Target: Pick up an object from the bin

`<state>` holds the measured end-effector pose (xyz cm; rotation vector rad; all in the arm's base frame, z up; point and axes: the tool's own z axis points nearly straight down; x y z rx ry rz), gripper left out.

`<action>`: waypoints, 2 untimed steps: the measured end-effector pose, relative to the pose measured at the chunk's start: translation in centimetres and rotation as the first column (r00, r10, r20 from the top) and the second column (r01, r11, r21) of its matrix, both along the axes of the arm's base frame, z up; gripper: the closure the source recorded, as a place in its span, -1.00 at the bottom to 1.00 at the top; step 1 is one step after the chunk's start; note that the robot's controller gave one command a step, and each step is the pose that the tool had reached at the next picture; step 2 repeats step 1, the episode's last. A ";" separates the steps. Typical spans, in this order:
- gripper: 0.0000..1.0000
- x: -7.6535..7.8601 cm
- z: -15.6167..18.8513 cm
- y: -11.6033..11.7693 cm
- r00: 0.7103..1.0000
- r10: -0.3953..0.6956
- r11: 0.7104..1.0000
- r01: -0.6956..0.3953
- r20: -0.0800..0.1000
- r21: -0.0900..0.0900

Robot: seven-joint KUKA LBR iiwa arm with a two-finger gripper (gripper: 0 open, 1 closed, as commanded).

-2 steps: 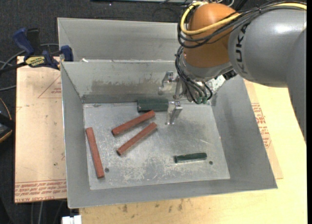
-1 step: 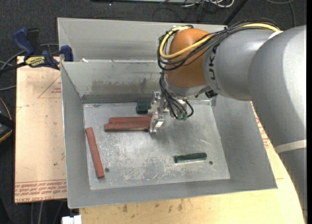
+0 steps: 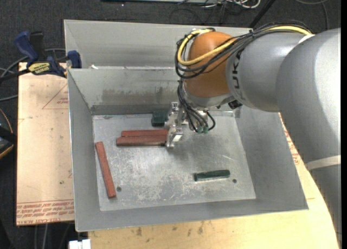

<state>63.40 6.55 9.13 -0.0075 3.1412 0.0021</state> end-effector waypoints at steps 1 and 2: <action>1.00 0.3 12.1 1.1 1.000 0.003 1.000 -0.003 0.002 0.000; 1.00 0.3 12.1 1.1 1.000 0.003 1.000 -0.003 0.002 0.000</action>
Offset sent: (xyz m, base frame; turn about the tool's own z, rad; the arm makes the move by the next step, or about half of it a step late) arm 0.0000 0.0000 0.0000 0.0000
